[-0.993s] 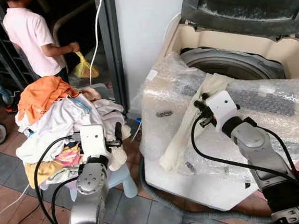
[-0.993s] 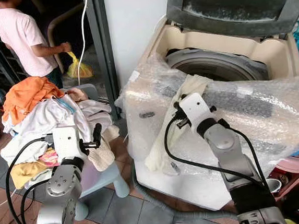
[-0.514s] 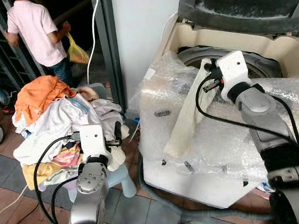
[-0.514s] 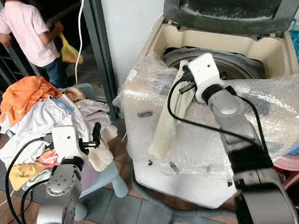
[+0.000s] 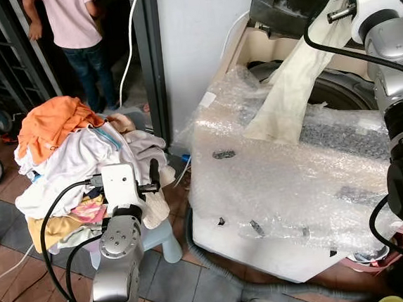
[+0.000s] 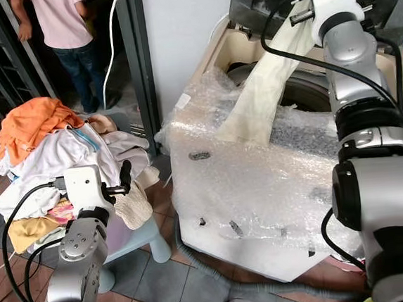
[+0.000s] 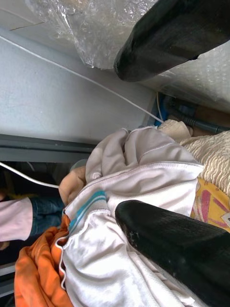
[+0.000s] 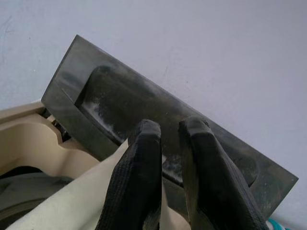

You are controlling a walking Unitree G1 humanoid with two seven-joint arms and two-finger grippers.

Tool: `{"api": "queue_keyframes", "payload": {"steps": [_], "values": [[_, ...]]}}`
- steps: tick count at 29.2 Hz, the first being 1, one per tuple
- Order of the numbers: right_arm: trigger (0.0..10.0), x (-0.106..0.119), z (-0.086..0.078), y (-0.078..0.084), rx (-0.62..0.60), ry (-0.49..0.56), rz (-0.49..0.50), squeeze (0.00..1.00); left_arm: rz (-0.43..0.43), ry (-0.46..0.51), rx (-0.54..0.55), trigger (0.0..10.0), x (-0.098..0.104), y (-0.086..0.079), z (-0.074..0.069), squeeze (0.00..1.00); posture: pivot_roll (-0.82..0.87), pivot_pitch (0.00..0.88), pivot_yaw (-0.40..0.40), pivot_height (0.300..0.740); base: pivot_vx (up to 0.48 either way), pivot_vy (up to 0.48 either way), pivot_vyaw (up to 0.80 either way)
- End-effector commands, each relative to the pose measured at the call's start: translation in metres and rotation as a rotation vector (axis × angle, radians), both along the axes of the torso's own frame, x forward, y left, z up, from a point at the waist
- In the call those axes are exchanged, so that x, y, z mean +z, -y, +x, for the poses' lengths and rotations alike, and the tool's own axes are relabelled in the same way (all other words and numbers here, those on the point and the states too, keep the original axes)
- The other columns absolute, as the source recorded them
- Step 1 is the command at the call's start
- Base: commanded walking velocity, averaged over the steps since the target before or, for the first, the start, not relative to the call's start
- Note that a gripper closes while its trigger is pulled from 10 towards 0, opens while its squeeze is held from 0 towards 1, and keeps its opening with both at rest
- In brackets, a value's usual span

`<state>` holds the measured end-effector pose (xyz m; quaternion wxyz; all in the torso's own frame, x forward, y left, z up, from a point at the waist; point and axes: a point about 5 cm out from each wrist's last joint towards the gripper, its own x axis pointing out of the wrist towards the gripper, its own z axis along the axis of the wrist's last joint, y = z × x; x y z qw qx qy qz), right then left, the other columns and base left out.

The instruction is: Clothes washing

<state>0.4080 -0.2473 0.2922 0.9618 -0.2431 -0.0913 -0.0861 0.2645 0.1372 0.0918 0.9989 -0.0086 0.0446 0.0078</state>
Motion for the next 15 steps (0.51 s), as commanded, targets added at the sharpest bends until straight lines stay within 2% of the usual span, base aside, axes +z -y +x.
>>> {"api": "queue_keyframes", "payload": {"steps": [1,2,4,6,8,10,15], "values": [[10.0,-0.009,0.000,-0.001,-0.007,-0.014,-0.006,1.00,-0.001,0.009,0.012,10.0,0.003,-0.002,0.000,0.00,0.04,0.000,-0.073,0.740,0.000,0.000,0.00],[10.0,-0.015,-0.002,0.000,0.012,-0.002,0.003,1.00,0.011,0.029,0.006,10.0,0.008,0.001,0.002,0.00,0.07,0.000,-0.103,0.740,0.000,0.000,0.00],[10.0,-0.015,-0.002,0.000,0.012,-0.002,0.003,1.00,0.011,0.029,0.006,10.0,0.008,0.001,0.002,0.00,0.07,0.000,-0.103,0.740,0.000,0.000,0.00],[10.0,-0.024,-0.006,0.007,0.014,0.008,0.039,1.00,-0.003,0.043,0.028,10.0,0.012,0.003,0.002,0.00,0.07,0.000,-0.131,0.740,0.000,0.000,0.00],[10.0,-0.032,-0.010,0.013,0.014,0.019,0.034,1.00,-0.016,0.033,0.061,10.0,0.009,0.001,0.000,0.00,0.06,0.000,-0.133,0.740,0.000,0.000,0.00],[10.0,-0.039,-0.015,0.021,0.000,0.034,0.079,1.00,-0.019,0.016,0.080,10.0,0.005,-0.001,-0.004,0.00,0.06,0.000,-0.140,0.740,0.000,0.000,0.00],[10.0,-0.044,-0.017,0.026,-0.023,0.037,0.093,1.00,-0.015,0.015,0.079,10.0,0.005,-0.002,-0.003,0.00,0.06,0.000,-0.144,0.740,0.000,0.000,0.00]]}}
